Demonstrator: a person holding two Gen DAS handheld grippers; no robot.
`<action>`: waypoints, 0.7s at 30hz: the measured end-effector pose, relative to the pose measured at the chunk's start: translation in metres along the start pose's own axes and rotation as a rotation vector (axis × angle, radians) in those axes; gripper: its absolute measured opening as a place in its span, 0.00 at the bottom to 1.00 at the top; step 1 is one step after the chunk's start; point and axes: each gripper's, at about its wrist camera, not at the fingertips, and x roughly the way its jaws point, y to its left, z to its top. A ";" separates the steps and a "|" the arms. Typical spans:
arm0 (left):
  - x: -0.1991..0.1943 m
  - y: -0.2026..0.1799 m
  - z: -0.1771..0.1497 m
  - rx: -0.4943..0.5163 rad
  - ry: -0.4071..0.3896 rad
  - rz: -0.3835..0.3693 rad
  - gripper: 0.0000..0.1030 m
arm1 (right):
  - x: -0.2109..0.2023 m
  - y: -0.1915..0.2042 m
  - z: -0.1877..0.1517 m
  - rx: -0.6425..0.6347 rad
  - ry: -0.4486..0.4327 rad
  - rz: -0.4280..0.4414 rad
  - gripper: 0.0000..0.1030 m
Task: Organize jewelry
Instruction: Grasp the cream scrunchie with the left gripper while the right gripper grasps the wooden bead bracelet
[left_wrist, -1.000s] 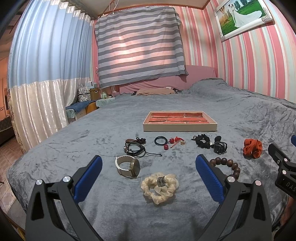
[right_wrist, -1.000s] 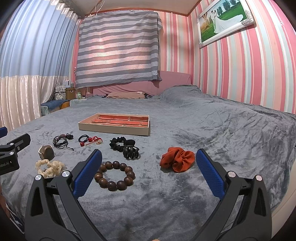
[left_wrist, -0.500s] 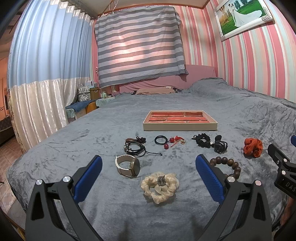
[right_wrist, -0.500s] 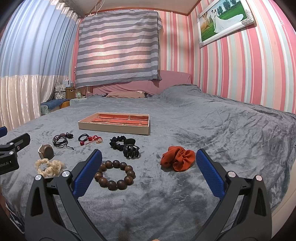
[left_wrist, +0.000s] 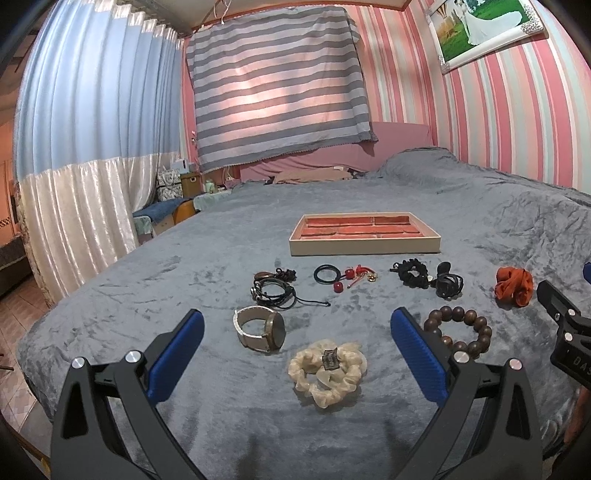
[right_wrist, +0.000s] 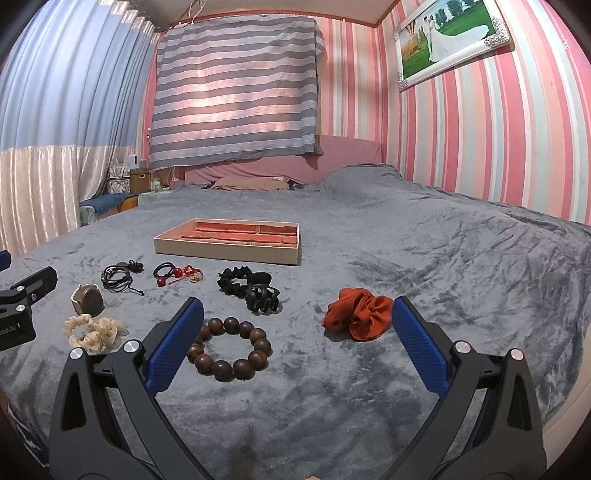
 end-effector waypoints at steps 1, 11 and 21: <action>0.002 0.001 0.000 -0.002 0.005 -0.003 0.96 | 0.001 0.001 0.000 -0.001 0.004 0.001 0.96; 0.013 0.008 -0.003 -0.014 0.025 -0.014 0.96 | 0.010 0.006 -0.003 -0.018 0.028 -0.006 0.96; 0.033 0.022 -0.009 -0.056 0.102 -0.024 0.96 | 0.022 0.007 -0.008 -0.009 0.079 0.000 0.96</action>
